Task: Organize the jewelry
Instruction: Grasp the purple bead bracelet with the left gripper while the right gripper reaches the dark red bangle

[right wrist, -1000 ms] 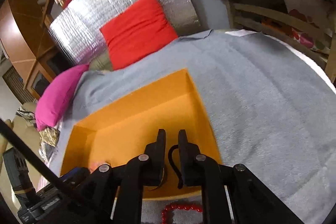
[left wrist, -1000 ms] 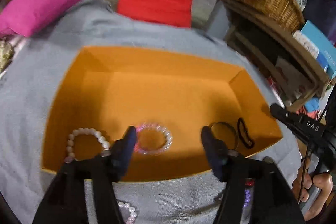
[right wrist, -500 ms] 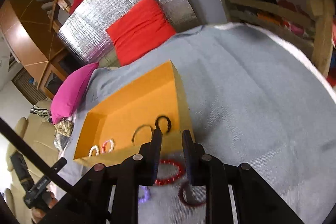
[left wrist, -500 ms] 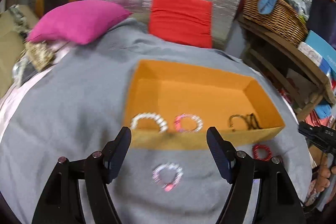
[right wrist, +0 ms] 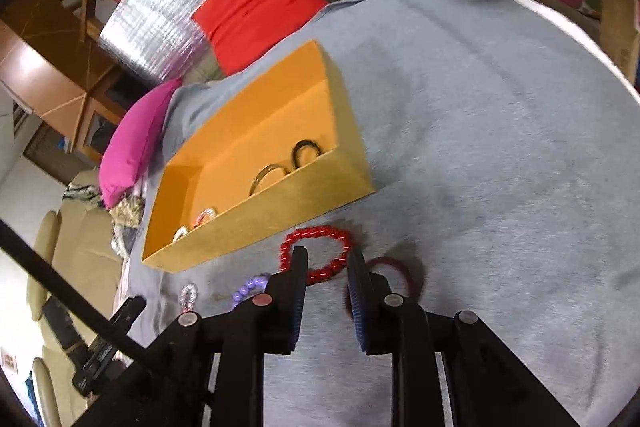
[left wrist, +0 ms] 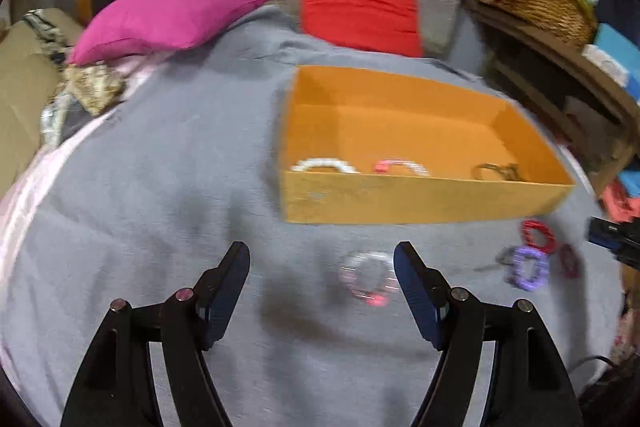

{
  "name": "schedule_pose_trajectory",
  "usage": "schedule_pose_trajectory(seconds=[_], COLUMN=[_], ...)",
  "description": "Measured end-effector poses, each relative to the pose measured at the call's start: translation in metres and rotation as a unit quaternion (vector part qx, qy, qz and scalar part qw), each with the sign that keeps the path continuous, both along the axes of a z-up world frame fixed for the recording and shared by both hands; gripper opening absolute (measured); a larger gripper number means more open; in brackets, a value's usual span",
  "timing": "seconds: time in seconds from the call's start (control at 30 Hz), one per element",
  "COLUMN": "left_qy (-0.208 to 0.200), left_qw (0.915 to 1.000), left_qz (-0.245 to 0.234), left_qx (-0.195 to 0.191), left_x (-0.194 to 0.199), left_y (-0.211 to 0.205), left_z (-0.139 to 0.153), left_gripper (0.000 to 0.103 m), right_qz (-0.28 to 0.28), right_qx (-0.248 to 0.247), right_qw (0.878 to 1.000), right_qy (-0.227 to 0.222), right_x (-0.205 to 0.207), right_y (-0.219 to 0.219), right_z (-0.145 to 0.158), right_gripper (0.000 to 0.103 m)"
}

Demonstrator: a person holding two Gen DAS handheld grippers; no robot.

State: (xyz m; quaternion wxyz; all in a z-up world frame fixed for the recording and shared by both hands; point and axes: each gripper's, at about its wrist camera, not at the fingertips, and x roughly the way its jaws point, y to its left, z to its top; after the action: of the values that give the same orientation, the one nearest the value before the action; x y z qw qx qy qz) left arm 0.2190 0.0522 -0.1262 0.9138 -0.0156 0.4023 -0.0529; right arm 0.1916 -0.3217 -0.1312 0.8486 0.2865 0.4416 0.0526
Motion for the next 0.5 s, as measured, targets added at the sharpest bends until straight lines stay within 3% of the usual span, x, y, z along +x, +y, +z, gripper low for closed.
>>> schedule_pose_trajectory(seconds=[0.1,0.2,0.33,0.5], left_qy=[0.008,0.006,0.006,-0.001], left_qw=[0.9998,0.9999,0.9966,0.9855], left_qz=[0.018,-0.001,-0.077,-0.168], left_qx=[0.0,-0.012,-0.027,-0.021], left_x=[0.007,0.005,0.0,-0.009], left_y=[0.012,0.007,-0.029,-0.091], left_z=[-0.004,-0.004,-0.003,-0.004], left_gripper=[0.075,0.075,0.075,0.075], right_qz=[0.023,0.03,0.021,0.019], right_qx=[-0.012,-0.014,-0.014,-0.016], right_qw=[1.0,0.999,0.999,0.999], right_qy=[0.005,0.01,0.021,0.028], right_x=[0.008,0.014,0.021,0.021], right_y=[0.012,0.016,0.013,0.01], right_z=[-0.001,-0.002,-0.007,-0.01], right_gripper=[0.022,0.022,0.022,0.022])
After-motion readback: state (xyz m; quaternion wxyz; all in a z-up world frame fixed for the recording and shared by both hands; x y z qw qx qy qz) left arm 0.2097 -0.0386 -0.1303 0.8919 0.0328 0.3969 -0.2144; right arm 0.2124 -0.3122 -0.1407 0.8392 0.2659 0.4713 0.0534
